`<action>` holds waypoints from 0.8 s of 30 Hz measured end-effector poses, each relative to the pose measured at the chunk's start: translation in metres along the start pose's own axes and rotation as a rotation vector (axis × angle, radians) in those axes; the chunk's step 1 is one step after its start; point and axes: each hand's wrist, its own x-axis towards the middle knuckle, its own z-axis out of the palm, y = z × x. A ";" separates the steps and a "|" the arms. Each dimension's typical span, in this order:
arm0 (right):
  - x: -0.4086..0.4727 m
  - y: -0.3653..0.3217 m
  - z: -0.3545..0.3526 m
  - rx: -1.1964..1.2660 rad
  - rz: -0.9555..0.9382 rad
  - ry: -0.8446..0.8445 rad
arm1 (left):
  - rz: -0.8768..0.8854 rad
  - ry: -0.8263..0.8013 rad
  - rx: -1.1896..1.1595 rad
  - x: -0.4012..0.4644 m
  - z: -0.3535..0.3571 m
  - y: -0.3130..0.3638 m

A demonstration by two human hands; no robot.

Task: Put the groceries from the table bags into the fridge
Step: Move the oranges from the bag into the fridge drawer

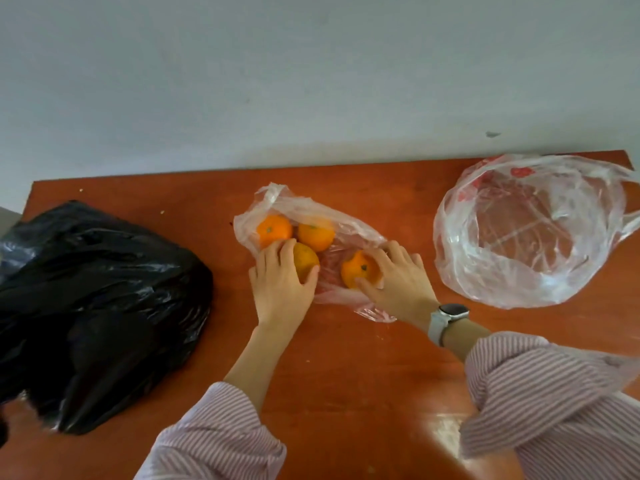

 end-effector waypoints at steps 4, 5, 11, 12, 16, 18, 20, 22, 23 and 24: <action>0.006 -0.007 0.011 -0.095 0.084 -0.072 | -0.070 -0.093 0.147 0.004 0.008 0.002; 0.006 -0.008 0.014 -0.125 0.093 -0.068 | -0.067 -0.091 0.147 0.004 0.009 0.002; -0.008 -0.013 0.018 0.086 0.078 0.048 | -0.049 -0.092 -0.023 -0.004 0.013 -0.008; -0.015 -0.013 0.016 0.164 0.050 0.090 | -0.033 -0.063 -0.065 -0.007 0.012 -0.010; -0.056 -0.014 0.001 0.456 -0.033 0.205 | 0.043 0.026 -0.160 -0.034 -0.003 -0.009; -0.081 -0.015 -0.004 0.572 0.014 0.216 | 0.065 0.007 -0.263 -0.053 -0.017 0.002; -0.110 -0.011 -0.005 0.632 0.101 0.233 | 0.048 -0.066 -0.423 -0.073 -0.028 0.017; -0.143 -0.004 -0.004 0.680 0.211 0.260 | 0.060 -0.159 -0.550 -0.096 -0.034 0.033; -0.162 0.001 -0.002 0.705 0.264 0.277 | 0.095 -0.204 -0.580 -0.107 -0.034 0.042; -0.183 0.007 -0.001 0.726 0.314 0.297 | 0.142 -0.248 -0.593 -0.119 -0.032 0.052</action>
